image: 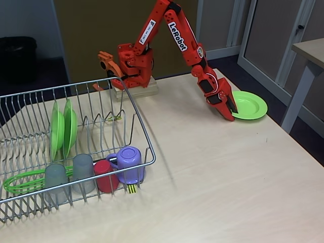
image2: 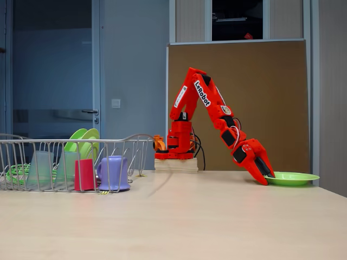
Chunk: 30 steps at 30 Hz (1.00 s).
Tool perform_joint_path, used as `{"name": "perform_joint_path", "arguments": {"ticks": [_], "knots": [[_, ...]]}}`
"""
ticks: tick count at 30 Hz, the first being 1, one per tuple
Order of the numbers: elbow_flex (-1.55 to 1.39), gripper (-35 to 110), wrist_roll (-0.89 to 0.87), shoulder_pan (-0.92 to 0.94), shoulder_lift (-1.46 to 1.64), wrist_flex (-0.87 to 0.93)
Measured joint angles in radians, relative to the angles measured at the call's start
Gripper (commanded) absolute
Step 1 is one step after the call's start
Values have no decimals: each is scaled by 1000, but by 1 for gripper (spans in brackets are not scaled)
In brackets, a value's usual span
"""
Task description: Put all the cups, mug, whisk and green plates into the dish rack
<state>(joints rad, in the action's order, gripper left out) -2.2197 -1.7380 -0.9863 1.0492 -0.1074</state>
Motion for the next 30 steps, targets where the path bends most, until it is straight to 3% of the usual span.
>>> {"name": "perform_joint_path", "arguments": {"ticks": [6, 18, 30], "knots": [[-51, 0, 115, 55, 149, 169], [28, 0, 448, 250, 506, 785], [316, 0, 545, 333, 555, 1241]]}}
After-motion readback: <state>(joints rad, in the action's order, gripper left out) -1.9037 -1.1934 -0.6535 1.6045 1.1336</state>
